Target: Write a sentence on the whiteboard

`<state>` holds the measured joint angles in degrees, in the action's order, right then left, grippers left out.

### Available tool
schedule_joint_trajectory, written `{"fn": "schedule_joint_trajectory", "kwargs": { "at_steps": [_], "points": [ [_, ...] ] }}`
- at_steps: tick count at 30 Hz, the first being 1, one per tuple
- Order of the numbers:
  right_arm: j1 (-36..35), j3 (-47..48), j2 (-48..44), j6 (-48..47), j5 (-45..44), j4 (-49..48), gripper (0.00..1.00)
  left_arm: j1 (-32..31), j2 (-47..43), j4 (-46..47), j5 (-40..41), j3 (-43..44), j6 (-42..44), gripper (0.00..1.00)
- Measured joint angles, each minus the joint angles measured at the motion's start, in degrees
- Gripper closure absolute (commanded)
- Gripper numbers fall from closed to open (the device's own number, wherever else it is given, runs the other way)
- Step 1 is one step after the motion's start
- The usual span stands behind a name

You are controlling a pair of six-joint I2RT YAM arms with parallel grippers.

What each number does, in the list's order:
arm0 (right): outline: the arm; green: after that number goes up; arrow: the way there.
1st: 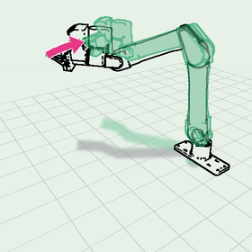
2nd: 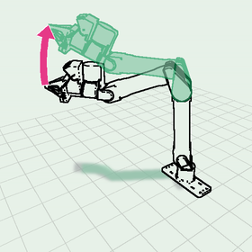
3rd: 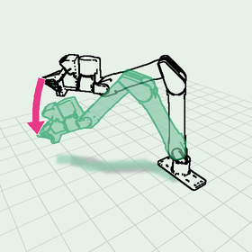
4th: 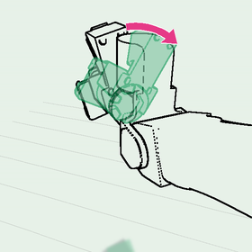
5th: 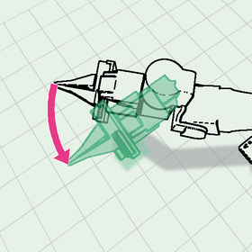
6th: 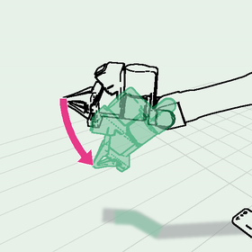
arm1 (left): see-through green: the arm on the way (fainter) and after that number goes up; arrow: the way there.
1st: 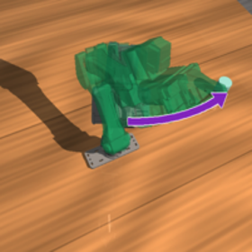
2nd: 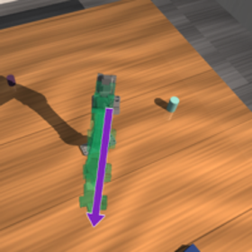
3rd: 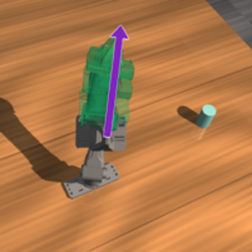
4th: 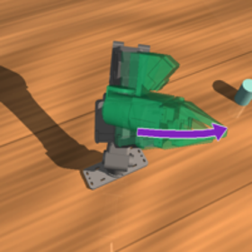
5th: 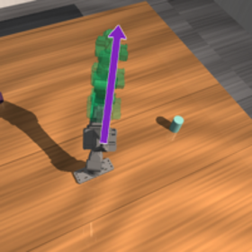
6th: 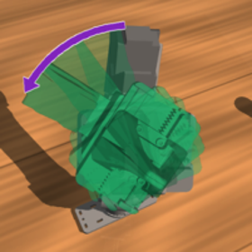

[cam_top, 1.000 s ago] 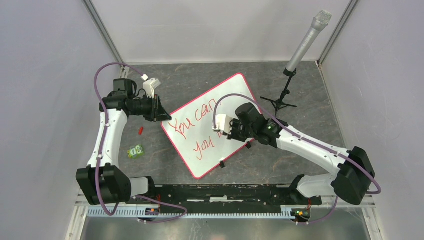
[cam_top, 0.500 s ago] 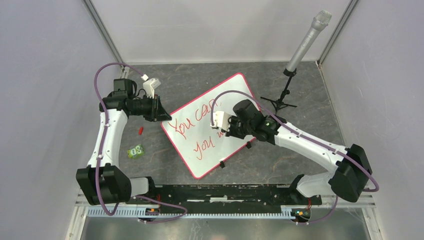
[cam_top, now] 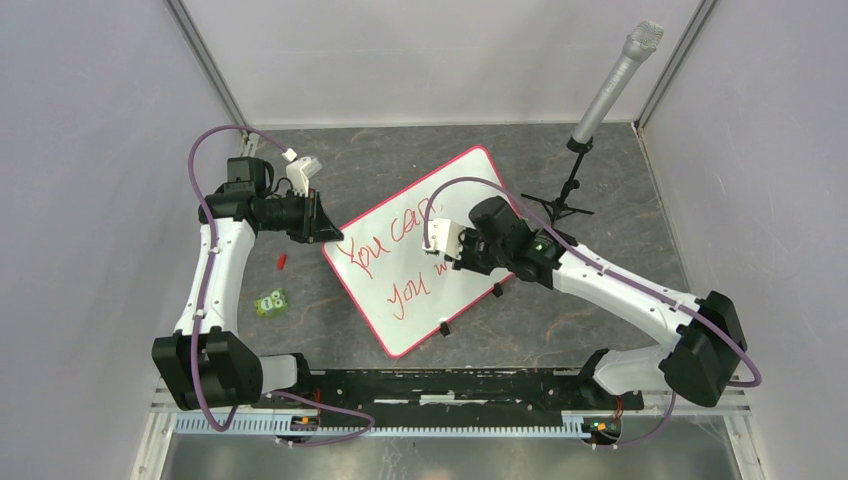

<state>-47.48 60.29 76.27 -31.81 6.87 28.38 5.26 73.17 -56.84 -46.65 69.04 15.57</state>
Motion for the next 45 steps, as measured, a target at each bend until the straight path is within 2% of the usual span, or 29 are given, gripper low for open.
{"fn": "schedule_joint_trajectory", "kwargs": {
  "at_steps": [25,45],
  "points": [
    [1.6,-0.2,0.6,-0.9,-1.1,-1.3,1.00,0.0,0.3,0.2,0.1,0.0,0.0,0.83],
    [1.9,-3.1,-1.0,-0.9,1.2,-1.4,1.00,0.0,0.3,0.1,0.2,0.0,0.0,0.83]
  ]
}}
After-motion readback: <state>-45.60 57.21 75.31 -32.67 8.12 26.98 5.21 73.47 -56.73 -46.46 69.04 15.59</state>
